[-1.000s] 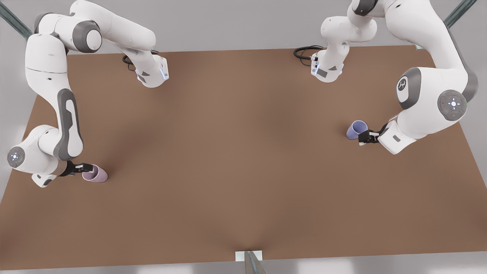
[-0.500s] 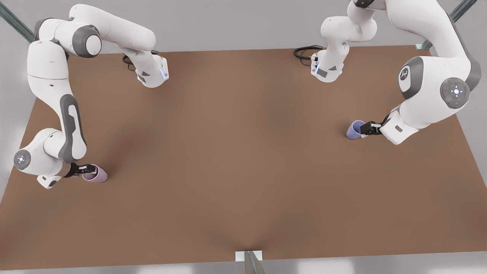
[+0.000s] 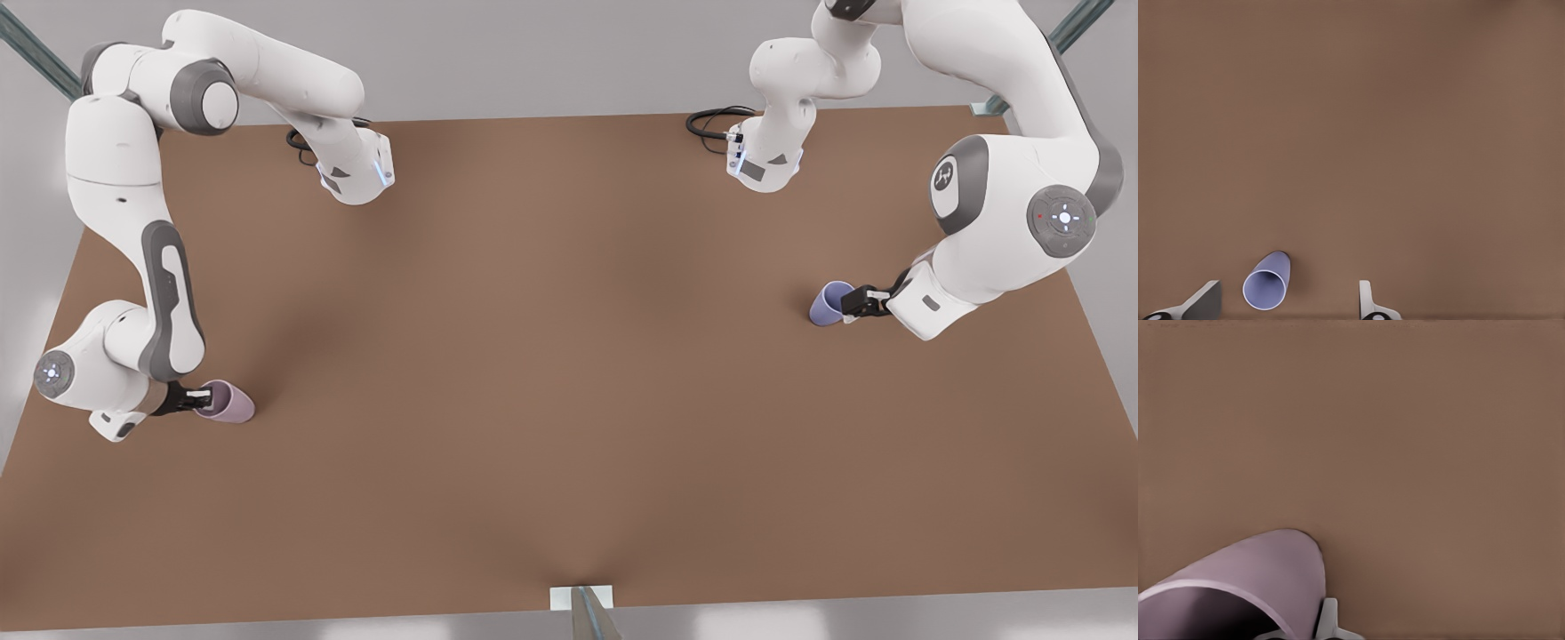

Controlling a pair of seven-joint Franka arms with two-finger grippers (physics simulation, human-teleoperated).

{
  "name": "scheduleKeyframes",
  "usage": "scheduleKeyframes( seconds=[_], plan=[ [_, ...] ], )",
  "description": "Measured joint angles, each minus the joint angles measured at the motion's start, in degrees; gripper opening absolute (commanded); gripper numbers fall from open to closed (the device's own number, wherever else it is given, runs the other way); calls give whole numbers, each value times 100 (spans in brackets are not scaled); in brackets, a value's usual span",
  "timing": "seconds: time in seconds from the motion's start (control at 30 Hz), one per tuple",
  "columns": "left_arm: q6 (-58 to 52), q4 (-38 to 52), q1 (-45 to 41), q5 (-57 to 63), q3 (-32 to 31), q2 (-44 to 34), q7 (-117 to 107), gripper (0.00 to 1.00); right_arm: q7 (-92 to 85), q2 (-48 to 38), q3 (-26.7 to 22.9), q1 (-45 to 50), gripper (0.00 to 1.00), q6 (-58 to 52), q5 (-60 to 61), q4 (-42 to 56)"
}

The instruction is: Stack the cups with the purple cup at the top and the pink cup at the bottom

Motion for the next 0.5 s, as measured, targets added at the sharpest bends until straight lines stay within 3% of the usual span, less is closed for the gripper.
scheduleKeyframes(
  seconds=[0.2, 0.5],
  plan=[
    [-1, -1, 0, 6, 0, -16, -2, 100, 2, -584, 24, 542, 21, -357, 19, 18],
    [-27, -30, 2, 14, 0, -14, -4, 100, 538, -671, 47, 2164, 21, -690, 228, 110]
  ],
)
